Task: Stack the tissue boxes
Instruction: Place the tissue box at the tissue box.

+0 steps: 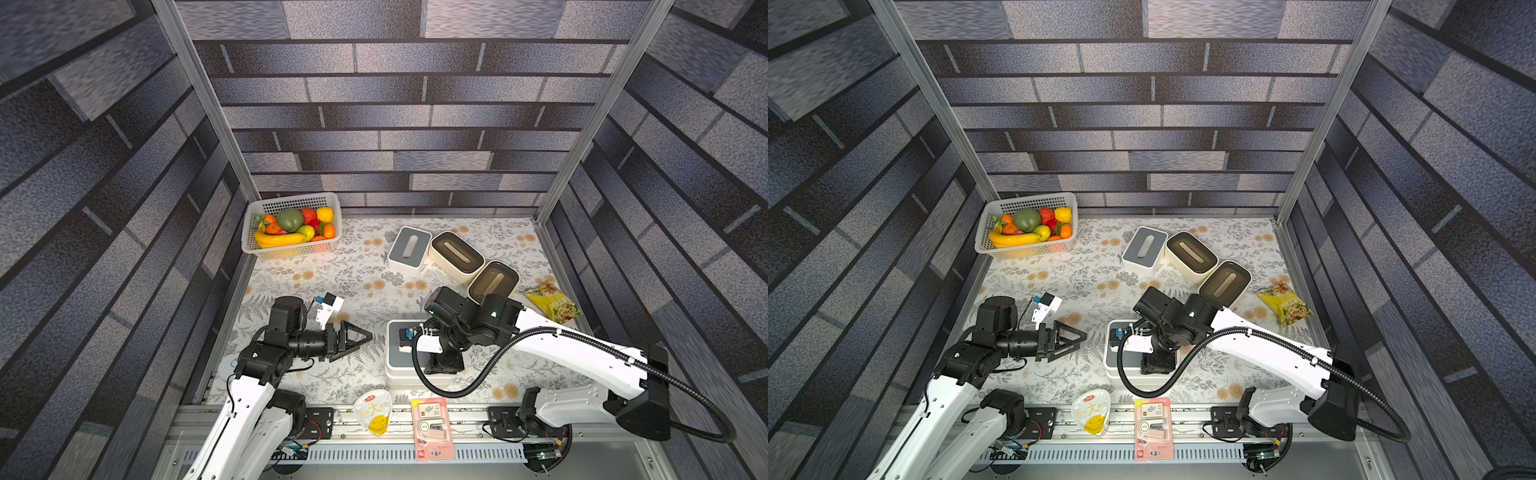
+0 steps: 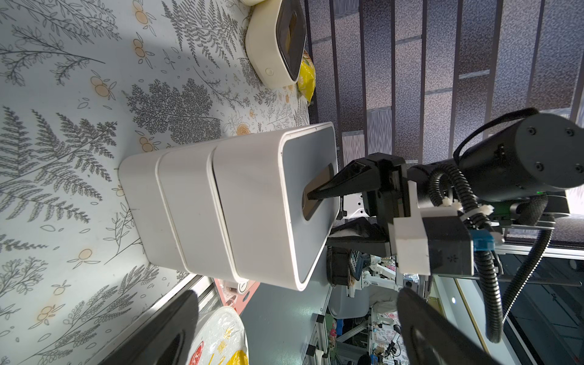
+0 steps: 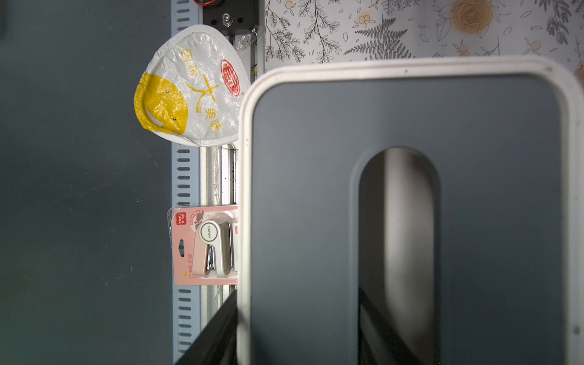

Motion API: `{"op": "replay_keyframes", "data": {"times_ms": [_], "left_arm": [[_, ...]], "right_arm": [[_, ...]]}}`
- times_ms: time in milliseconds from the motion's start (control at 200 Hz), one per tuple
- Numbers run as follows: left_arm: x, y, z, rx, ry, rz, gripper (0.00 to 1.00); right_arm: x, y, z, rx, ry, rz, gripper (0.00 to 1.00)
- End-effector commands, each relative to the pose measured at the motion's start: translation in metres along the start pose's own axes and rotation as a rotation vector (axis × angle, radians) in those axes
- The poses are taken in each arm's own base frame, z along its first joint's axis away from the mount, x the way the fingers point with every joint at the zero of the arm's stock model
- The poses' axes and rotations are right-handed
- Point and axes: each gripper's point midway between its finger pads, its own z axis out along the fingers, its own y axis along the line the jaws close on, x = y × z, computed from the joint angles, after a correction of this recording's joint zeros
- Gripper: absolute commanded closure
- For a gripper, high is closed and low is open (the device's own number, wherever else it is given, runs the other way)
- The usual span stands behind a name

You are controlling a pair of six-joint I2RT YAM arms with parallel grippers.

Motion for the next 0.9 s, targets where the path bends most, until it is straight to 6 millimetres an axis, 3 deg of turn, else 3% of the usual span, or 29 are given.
{"op": "replay_keyframes", "data": {"times_ms": [0,897], "left_arm": [[0.0019,0.0025,0.0006,0.007,0.008,-0.012,0.0],[-0.0026,0.004,-0.0004,0.016,-0.005,-0.028,0.0]], "right_arm": [[-0.0042,0.0016,-0.0043,0.01,-0.018,-0.001,0.44],[-0.0048,0.0081,0.004,-0.017,-0.057,-0.017,0.45]]}}
